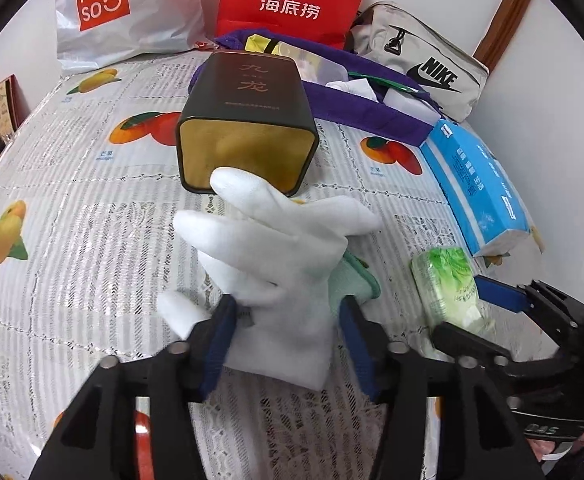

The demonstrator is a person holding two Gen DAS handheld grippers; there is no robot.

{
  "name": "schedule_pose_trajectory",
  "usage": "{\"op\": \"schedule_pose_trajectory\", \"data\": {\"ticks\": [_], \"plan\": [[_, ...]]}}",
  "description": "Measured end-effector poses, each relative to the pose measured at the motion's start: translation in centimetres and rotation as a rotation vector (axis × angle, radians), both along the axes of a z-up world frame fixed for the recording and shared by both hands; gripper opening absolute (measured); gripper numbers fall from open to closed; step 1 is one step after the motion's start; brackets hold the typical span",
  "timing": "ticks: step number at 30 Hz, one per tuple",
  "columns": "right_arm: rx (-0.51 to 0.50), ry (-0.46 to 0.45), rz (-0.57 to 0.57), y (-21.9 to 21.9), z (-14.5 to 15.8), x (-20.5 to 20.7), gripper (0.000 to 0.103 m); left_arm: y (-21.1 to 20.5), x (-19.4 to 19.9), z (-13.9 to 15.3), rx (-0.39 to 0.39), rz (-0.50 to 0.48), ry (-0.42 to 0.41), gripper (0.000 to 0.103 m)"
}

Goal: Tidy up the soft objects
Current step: 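Lift the white gloves with the left while the right grasps the green tissue pack, then carry the gloves with the left while the right carries the green pack toward the towel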

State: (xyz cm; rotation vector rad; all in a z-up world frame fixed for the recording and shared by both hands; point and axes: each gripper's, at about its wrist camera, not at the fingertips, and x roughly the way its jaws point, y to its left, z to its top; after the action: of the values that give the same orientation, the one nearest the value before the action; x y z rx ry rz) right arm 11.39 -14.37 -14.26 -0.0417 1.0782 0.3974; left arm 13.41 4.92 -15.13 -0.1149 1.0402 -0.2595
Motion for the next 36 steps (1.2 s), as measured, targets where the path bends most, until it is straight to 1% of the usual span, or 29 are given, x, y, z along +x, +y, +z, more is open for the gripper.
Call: {"op": "schedule_pose_trajectory", "data": {"ticks": [1, 3, 5, 6, 7, 8, 9, 10, 11, 14, 16, 17, 19, 20, 21, 25, 28, 30, 33, 36], "plan": [[-0.01, -0.002, -0.007, 0.2, -0.3, 0.1, 0.076, 0.1, 0.0, 0.0, -0.001, -0.001, -0.002, 0.059], [-0.048, -0.014, -0.017, 0.8, -0.9, 0.3, 0.077, 0.1, 0.1, 0.0, -0.003, 0.001, -0.001, 0.06], [-0.077, -0.022, -0.024, 1.0, -1.4, 0.4, 0.077, 0.2, 0.4, 0.0, -0.006, 0.0, -0.004, 0.064], [-0.089, -0.036, -0.025, 1.0, -1.6, 0.4, 0.074, 0.2, 0.4, 0.0, -0.006, -0.001, -0.004, 0.066], [-0.104, -0.049, -0.025, 0.9, -1.6, 0.3, 0.068, 0.1, 0.6, 0.0, -0.004, -0.001, -0.005, 0.068], [-0.12, -0.058, -0.023, 0.8, -1.6, 0.2, 0.064, -0.1, 0.9, 0.0, 0.0, 0.0, -0.004, 0.07], [-0.124, -0.063, -0.022, 0.6, -1.5, 0.1, 0.056, -0.3, 1.1, -0.1, 0.002, 0.001, -0.005, 0.074], [-0.122, -0.062, -0.022, 0.3, -1.3, 0.1, 0.053, -0.5, 1.4, -0.2, 0.007, 0.004, -0.006, 0.077], [-0.117, -0.057, -0.021, -0.1, -1.2, 0.0, 0.053, -0.7, 1.6, -0.3, 0.016, 0.011, -0.009, 0.078], [-0.089, -0.031, -0.01, -1.3, -0.8, -0.7, 0.053, -1.6, 2.1, -0.7, 0.066, 0.028, -0.034, 0.085], [-0.076, -0.015, -0.007, -2.1, -0.7, -1.3, 0.053, -2.3, 2.3, -1.0, 0.107, 0.027, -0.048, 0.094], [-0.074, -0.01, -0.007, -2.5, -0.7, -1.8, 0.053, -2.7, 2.4, -1.2, 0.129, 0.029, -0.049, 0.094], [-0.083, -0.013, -0.019, -3.3, -0.5, -2.5, 0.053, -3.4, 2.4, -1.4, 0.169, 0.032, -0.059, 0.098], [-0.088, -0.016, -0.027, -3.8, -0.5, -2.9, 0.053, -3.8, 2.4, -1.6, 0.196, 0.03, -0.068, 0.098], [-0.095, -0.018, -0.042, -4.5, -0.6, -3.1, 0.053, -3.9, 2.3, -1.6, 0.205, 0.034, -0.077, 0.098], [-0.102, -0.035, -0.105, -7.2, -0.8, -3.8, 0.053, -3.7, 1.7, -1.6, 0.195, 0.055, -0.127, 0.098], [-0.084, -0.045, -0.135, -8.7, -0.9, -3.9, 0.053, -3.6, 1.6, -1.5, 0.189, 0.066, -0.138, 0.098], [-0.063, -0.053, -0.142, -9.2, -0.9, -3.9, 0.053, -3.4, 1.5, -1.4, 0.166, 0.079, -0.143, 0.097], [-0.064, -0.075, -0.141, -9.1, -1.2, -4.1, 0.059, -2.8, 1.4, -1.3, 0.125, 0.088, -0.15, 0.097], [-0.065, -0.089, -0.14, -8.8, -1.3, -4.2, 0.065, -2.8, 1.4, -1.4, 0.127, 0.088, -0.15, 0.097]]}}
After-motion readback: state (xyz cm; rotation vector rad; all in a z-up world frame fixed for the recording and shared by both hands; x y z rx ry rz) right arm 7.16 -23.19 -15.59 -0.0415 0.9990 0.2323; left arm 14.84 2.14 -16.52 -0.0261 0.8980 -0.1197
